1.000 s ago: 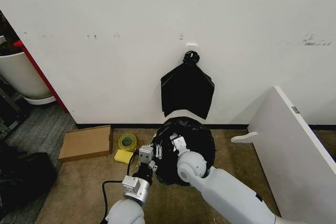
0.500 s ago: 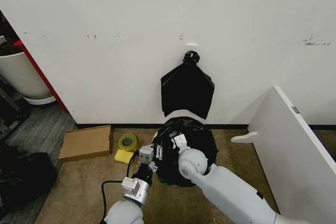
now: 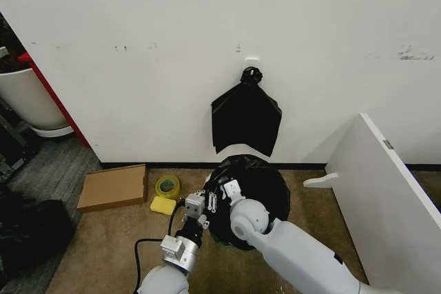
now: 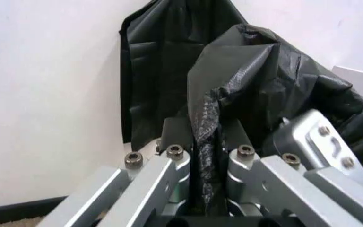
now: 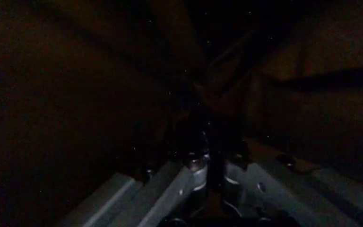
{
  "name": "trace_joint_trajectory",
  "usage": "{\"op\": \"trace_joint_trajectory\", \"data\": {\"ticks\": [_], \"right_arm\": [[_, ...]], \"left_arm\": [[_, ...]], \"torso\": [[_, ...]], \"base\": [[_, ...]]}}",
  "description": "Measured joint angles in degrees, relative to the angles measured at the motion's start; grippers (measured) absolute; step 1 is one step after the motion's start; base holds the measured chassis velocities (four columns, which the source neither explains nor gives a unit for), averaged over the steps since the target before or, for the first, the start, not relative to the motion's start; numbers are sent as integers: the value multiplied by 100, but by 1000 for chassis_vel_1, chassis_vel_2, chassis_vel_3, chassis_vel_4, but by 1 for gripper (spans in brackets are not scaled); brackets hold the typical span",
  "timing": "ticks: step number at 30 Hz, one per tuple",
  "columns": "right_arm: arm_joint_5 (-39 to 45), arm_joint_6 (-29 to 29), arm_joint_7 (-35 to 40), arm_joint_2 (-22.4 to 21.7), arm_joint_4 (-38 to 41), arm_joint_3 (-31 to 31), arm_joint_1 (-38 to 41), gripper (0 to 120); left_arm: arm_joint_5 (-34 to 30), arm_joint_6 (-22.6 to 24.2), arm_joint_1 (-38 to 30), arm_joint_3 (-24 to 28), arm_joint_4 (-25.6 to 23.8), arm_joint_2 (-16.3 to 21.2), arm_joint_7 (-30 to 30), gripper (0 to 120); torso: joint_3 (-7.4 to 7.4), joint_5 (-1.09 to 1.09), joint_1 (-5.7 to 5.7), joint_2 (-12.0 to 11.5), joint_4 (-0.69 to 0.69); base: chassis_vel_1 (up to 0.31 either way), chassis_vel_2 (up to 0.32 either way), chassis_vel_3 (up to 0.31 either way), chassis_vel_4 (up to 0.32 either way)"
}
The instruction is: Place the garbage bag over the trash bin.
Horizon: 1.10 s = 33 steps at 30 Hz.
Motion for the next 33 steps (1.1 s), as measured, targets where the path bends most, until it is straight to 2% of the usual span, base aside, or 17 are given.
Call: {"op": "trace_joint_trajectory", "data": {"ticks": [7, 14, 26, 28, 29, 33], "right_arm": [[45, 196, -124, 170, -47, 28, 48, 0], [-19, 193, -124, 18, -86, 61, 46, 0], [-82, 78, -132, -230, 777, 130, -213, 0], [21, -16, -173, -413, 1315, 230, -365, 11], [29, -27, -192, -447, 1397, 249, -396, 13], [103, -82, -534, -836, 2305, 659, -924, 31]], "left_arm": [[-23, -19, 5, 28, 1, -28, 43, 4], [-45, -27, 27, -18, -26, 27, 55, 4], [-218, 24, -55, -71, 103, -30, -78, 4], [-473, 123, -104, -124, 128, -44, -186, 4], [-536, 144, -116, -135, 129, -49, -205, 4], [-1087, 345, -272, -220, 157, -90, -333, 4]], "torso": [[0, 0, 0, 0, 2], [0, 0, 0, 0, 1], [0, 0, 0, 0, 1], [0, 1, 0, 0, 2], [0, 1, 0, 0, 2], [0, 1, 0, 0, 0]], "base": [[0, 0, 0, 0], [0, 0, 0, 0], [0, 0, 0, 0], [0, 0, 0, 0], [0, 0, 0, 0], [0, 0, 0, 0]]}}
